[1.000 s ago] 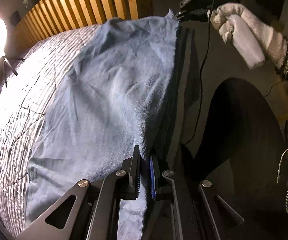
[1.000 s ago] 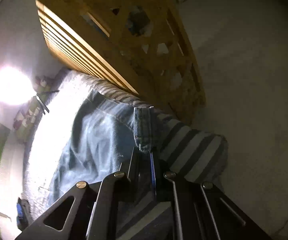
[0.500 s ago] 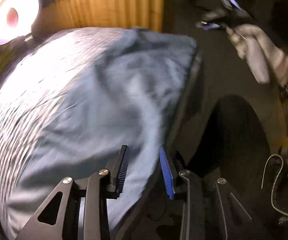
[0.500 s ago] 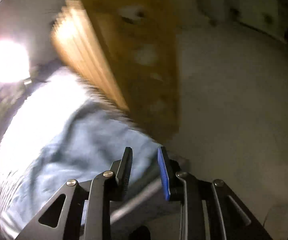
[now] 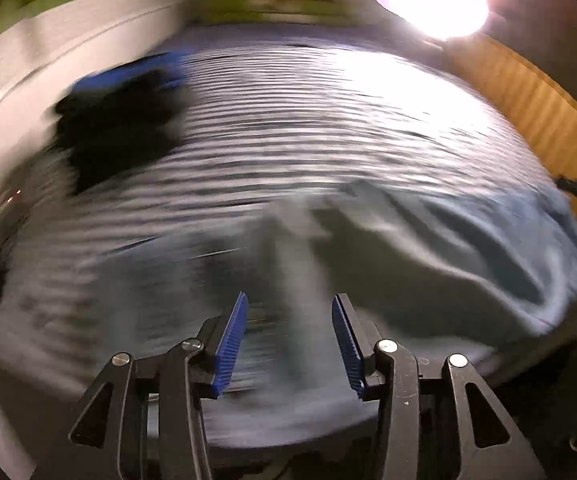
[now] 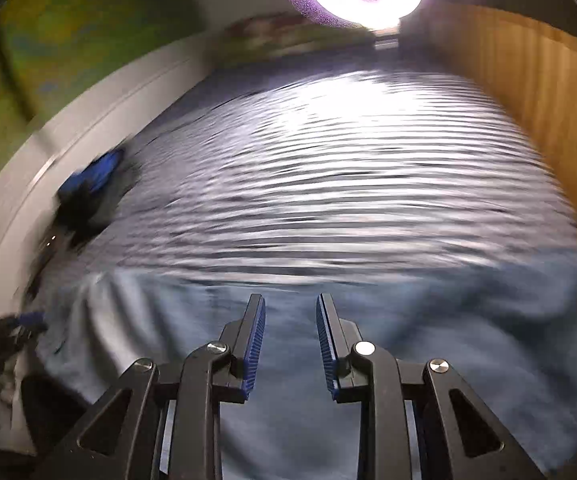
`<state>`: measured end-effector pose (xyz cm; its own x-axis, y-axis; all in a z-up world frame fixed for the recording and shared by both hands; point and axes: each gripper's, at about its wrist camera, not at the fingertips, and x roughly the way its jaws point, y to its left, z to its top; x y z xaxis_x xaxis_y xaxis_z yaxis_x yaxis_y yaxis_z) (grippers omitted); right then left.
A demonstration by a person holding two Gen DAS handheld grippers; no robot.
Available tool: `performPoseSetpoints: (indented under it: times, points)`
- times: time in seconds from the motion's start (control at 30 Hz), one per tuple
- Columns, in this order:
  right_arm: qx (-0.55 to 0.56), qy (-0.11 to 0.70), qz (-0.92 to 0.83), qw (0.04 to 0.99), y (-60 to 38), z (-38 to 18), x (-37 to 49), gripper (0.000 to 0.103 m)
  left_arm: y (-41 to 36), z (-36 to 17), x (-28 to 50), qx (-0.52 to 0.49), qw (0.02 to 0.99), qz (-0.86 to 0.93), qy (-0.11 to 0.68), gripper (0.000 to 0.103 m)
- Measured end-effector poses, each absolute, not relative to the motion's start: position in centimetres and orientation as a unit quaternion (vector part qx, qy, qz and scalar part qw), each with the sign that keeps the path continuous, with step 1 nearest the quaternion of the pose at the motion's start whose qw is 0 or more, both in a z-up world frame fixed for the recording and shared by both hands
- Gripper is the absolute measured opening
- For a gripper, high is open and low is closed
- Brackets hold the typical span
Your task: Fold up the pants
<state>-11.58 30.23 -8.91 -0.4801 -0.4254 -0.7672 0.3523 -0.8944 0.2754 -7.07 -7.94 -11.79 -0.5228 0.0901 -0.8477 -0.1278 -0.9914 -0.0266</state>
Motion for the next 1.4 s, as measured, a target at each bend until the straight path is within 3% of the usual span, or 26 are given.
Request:
performPoseSetpoints:
  times: [0.23, 0.33, 0.43, 0.5, 0.63, 0.77, 1.03, 1.27, 1.33, 1.4]
  points:
    - [0.51, 0.02, -0.778, 0.365, 15.3, -12.5, -16.3, 0.035, -21.0, -14.9, -8.0, -0.514, -0.045, 0.855, -0.061, 0.057]
    - [0.527, 0.036, -0.757, 0.384, 11.5, -14.3, -17.8, 0.035, -21.9, -15.7, -8.9, -0.518, -0.033, 0.852, -0.075, 0.058]
    - [0.544, 0.035, -0.729, 0.414, 9.5, -14.9, -17.4, 0.035, -20.6, -16.9, -9.0, -0.526, -0.011, 0.85, -0.029, 0.058]
    - [0.533, 0.048, -0.723, 0.437, 8.1, -14.3, -15.7, 0.035, -20.6, -17.7, -8.9, -0.531, -0.018, 0.847, -0.02, 0.058]
    - [0.524, 0.089, -0.675, 0.512, 5.9, -13.4, -9.9, 0.036, -24.1, -17.5, -7.9, -0.531, -0.04, 0.842, -0.087, 0.059]
    - [0.505, 0.155, -0.638, 0.561, 3.9, -13.9, -2.8, 0.036, -25.7, -17.6, -6.3, -0.541, -0.054, 0.835, -0.09, 0.07]
    - [0.46, 0.259, -0.635, 0.565, 0.6, -16.3, 4.8, 0.036, -27.4, -19.2, -3.7, -0.553, -0.032, 0.816, -0.163, 0.072]
    - [0.419, 0.316, -0.664, 0.532, -2.3, -17.7, 5.6, 0.036, -26.7, -19.8, -3.8, -0.552, -0.024, 0.818, -0.159, 0.072]
    - [0.417, 0.322, -0.664, 0.53, -3.1, -18.2, 5.8, 0.033, -26.3, -19.7, -4.1, -0.548, -0.021, 0.823, -0.147, 0.07]
    - [0.413, 0.333, -0.661, 0.531, -3.6, -18.4, 6.1, 0.022, -25.8, -19.7, -4.5, -0.55, -0.018, 0.825, -0.131, 0.045]
